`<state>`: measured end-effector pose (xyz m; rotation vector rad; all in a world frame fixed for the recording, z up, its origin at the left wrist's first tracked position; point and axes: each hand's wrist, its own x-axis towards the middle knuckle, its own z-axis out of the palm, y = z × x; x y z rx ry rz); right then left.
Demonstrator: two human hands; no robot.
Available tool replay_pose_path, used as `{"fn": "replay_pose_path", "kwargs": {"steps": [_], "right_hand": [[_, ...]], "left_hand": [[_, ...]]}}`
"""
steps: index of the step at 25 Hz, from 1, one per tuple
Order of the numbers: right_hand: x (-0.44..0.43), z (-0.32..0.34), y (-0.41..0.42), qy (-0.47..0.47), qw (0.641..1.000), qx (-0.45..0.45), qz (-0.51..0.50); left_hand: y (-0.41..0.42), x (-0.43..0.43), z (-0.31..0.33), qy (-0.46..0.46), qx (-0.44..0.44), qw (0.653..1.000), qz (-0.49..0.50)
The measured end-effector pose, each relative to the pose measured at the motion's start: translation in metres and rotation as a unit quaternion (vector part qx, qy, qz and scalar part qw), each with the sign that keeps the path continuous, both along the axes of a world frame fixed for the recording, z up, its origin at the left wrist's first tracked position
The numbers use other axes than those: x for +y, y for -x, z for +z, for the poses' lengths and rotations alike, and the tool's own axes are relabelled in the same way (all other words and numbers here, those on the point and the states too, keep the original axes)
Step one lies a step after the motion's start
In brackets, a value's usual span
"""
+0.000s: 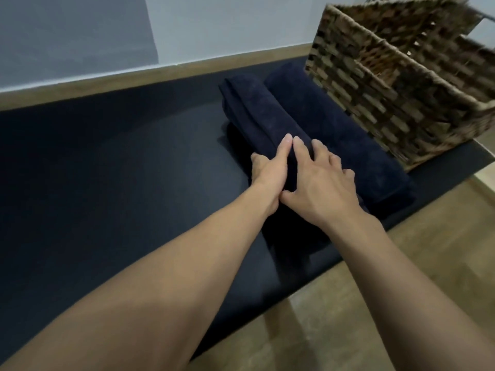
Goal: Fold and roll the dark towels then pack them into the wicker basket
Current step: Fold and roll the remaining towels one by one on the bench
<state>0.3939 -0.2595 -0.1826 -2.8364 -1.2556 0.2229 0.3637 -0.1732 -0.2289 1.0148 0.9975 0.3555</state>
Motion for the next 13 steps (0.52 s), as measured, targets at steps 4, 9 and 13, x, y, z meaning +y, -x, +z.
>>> {"fn": "replay_pose_path", "kwargs": {"steps": [4,9,13], "right_hand": [[-0.005,-0.020,-0.017,-0.002,0.995,-0.098,0.012],[0.003,-0.038,-0.013,0.009,0.987,-0.161,0.011],[0.004,-0.023,-0.013,0.029,0.992,-0.124,-0.003]], "left_hand": [[-0.020,-0.001,-0.005,-0.089,0.040,0.994,-0.042],[-0.008,0.023,-0.005,-0.232,0.157,0.952,-0.126],[0.012,0.021,0.000,-0.202,0.150,0.955,-0.154]]}}
